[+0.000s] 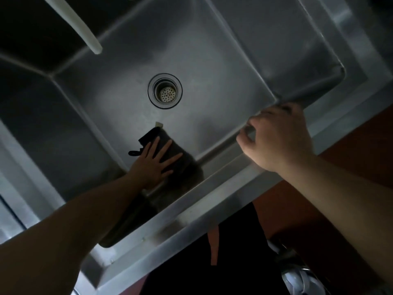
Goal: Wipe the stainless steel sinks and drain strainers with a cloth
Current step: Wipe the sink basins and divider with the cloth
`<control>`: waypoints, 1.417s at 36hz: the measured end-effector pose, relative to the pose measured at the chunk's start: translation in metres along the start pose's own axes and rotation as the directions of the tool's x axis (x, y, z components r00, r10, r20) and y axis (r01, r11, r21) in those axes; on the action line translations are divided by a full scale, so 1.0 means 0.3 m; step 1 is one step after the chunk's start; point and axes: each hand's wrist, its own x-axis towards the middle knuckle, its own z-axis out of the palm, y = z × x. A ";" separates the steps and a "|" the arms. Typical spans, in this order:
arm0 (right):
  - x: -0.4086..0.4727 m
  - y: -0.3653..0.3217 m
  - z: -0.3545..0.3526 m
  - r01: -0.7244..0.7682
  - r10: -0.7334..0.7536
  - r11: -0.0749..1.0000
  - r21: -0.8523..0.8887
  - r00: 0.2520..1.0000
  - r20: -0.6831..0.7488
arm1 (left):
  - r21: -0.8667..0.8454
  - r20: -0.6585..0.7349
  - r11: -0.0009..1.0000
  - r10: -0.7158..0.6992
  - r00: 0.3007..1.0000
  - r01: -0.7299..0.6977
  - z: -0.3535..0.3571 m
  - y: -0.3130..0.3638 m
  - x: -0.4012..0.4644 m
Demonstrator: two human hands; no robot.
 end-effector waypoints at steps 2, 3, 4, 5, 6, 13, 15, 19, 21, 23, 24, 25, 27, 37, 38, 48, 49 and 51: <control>0.002 0.000 0.001 -0.006 0.006 1.000 0.011 1.000 0.012 | -0.020 -0.015 1.000 -0.005 1.000 0.005 -0.003 0.010 0.016; 0.005 -0.001 0.000 -0.003 0.003 1.000 0.010 1.000 0.021 | -0.040 -0.021 0.999 -0.020 1.000 0.019 -0.001 0.019 0.028; 0.007 -0.001 0.000 -0.001 0.001 1.000 0.008 1.000 0.032 | -0.068 -0.025 0.997 -0.045 0.999 0.043 0.000 0.036 0.045; 0.009 -0.001 -0.002 -0.001 0.001 1.000 0.010 0.999 0.042 | -0.101 -0.031 0.992 -0.078 0.996 0.075 -0.002 0.058 0.068; 0.010 -0.001 -0.004 -0.003 0.002 1.000 0.018 0.999 0.052 | -0.133 -0.038 0.985 -0.115 0.993 0.109 -0.009 0.084 0.098; 0.006 -0.004 0.002 -0.046 0.044 0.996 0.074 0.998 0.034 | -0.237 -0.208 0.968 -0.140 0.968 0.089 -0.190 0.248 0.512; 0.008 -0.001 0.005 -0.039 0.038 0.993 0.107 0.999 0.015 | -0.226 -0.243 0.972 -0.123 0.962 0.067 -0.268 0.264 0.645; 0.006 0.001 0.006 -0.043 0.043 0.994 0.097 0.999 0.008 | -0.211 -0.254 0.972 -0.153 0.955 0.099 -0.382 0.228 0.836; 0.005 -0.002 0.006 -0.050 0.050 0.995 0.092 0.999 -0.003 | -0.213 -0.239 0.972 -0.147 0.960 0.096 -0.406 0.196 0.864; 0.005 -0.005 0.003 -0.067 0.067 0.994 0.089 0.998 -0.005 | -0.194 -0.225 0.976 -0.138 0.965 0.094 -0.408 0.174 0.856; 0.003 -0.007 0.001 -0.070 0.071 0.993 0.094 0.998 -0.001 | -0.198 -0.216 0.974 -0.150 0.965 0.107 -0.404 0.165 0.839; 0.002 -0.009 -0.002 -0.071 0.071 0.992 0.100 0.997 0.005 | -0.214 -0.206 0.968 -0.177 0.962 0.133 -0.398 0.156 0.818; 0.001 -0.012 -0.010 -0.073 0.071 0.992 0.106 0.997 0.024 | -0.252 -0.179 0.947 -0.248 0.952 0.199 -0.377 0.137 0.762; -0.002 -0.021 -0.029 -0.031 0.026 0.998 0.062 0.996 0.081 | -0.392 0.001 0.815 -0.464 0.886 0.427 -0.118 0.118 0.289; -0.003 -0.020 -0.026 -0.029 0.024 0.998 0.060 0.997 0.080 | -0.415 0.024 0.786 -0.494 0.869 0.458 -0.086 0.125 0.226; -0.001 -0.011 0.005 -0.036 0.035 0.995 0.092 0.999 0.012 | -0.600 0.291 0.166 -0.866 0.406 0.783 -0.054 0.007 0.167; 0.000 -0.010 0.004 -0.038 0.036 0.995 0.089 0.999 0.015 | -0.622 0.325 0.042 -0.895 0.307 0.782 -0.087 -0.031 0.223; 0.005 -0.008 0.000 -0.036 0.034 0.996 0.086 0.999 0.022 | -0.649 0.406 -0.190 -0.905 0.125 0.737 -0.159 -0.129 0.332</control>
